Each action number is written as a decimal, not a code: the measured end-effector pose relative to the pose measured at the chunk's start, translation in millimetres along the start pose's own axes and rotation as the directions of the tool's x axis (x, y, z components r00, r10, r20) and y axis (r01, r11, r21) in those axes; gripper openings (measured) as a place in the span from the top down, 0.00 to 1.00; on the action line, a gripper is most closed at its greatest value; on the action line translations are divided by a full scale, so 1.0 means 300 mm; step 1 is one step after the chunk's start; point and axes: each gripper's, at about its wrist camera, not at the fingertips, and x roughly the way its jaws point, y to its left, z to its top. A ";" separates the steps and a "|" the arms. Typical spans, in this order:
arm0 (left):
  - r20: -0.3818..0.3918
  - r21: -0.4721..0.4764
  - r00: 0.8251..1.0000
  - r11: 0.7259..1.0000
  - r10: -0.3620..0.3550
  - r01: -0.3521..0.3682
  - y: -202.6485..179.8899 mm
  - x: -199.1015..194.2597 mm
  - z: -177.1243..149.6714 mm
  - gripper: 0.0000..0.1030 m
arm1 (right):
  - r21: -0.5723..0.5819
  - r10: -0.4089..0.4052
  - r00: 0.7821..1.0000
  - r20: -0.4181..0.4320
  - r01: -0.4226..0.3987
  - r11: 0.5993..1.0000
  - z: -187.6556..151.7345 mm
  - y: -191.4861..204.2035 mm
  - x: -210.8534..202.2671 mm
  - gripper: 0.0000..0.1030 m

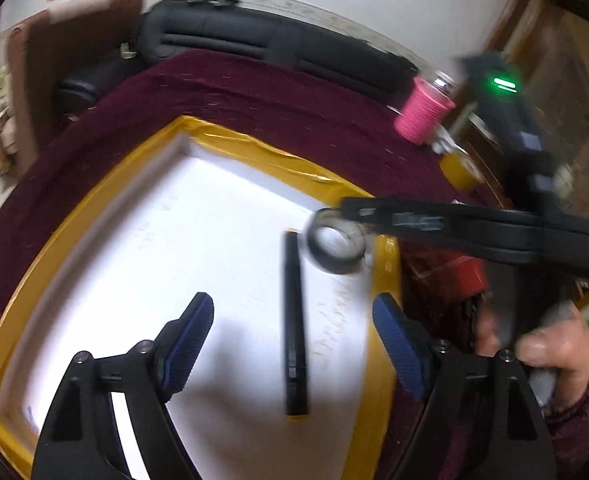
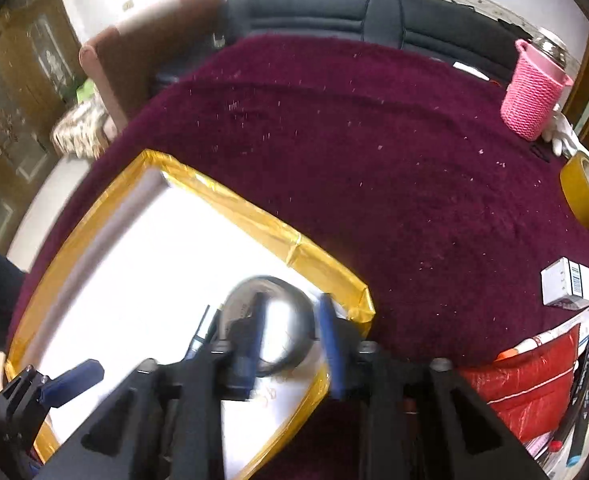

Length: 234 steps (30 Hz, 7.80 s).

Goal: Organize objects
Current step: 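Open both tools to drop the marker and tape roll into the tray, then grasp the red foil bag with the left tool while the right tool grasps the white medicine box, then carry the red bag and the medicine box over the white tray, then lower and release the red bag and the medicine box into the tray, then grasp the orange-capped white bottle with the left tool while the right tool grasps the white-blue tube box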

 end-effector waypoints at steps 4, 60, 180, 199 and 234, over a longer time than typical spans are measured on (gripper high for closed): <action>-0.045 -0.175 0.999 0.984 0.025 -0.032 0.076 0.015 -0.033 0.22 | 0.015 -0.012 0.995 0.099 0.011 1.000 -0.011 -0.027 -0.115 0.47; -0.206 0.634 0.979 0.761 -0.004 0.137 -0.735 0.360 -0.044 0.54 | 0.436 -0.120 0.983 0.140 0.048 0.899 -0.461 -0.919 -0.476 0.26; -0.005 0.138 0.995 0.986 -0.098 0.098 -0.305 -0.147 -0.012 0.10 | 0.425 0.066 0.978 0.199 -0.147 0.893 -0.451 -0.645 -0.537 0.24; -0.087 0.632 0.996 0.771 -0.022 0.073 -0.790 0.404 0.046 0.18 | 0.490 0.041 0.964 0.264 -0.170 0.855 -0.638 -0.958 -0.553 0.24; -0.077 0.437 0.987 0.885 -0.141 0.160 -0.708 0.205 0.041 0.75 | 0.519 0.032 0.996 0.088 -0.073 0.851 -0.222 -1.004 -0.328 0.23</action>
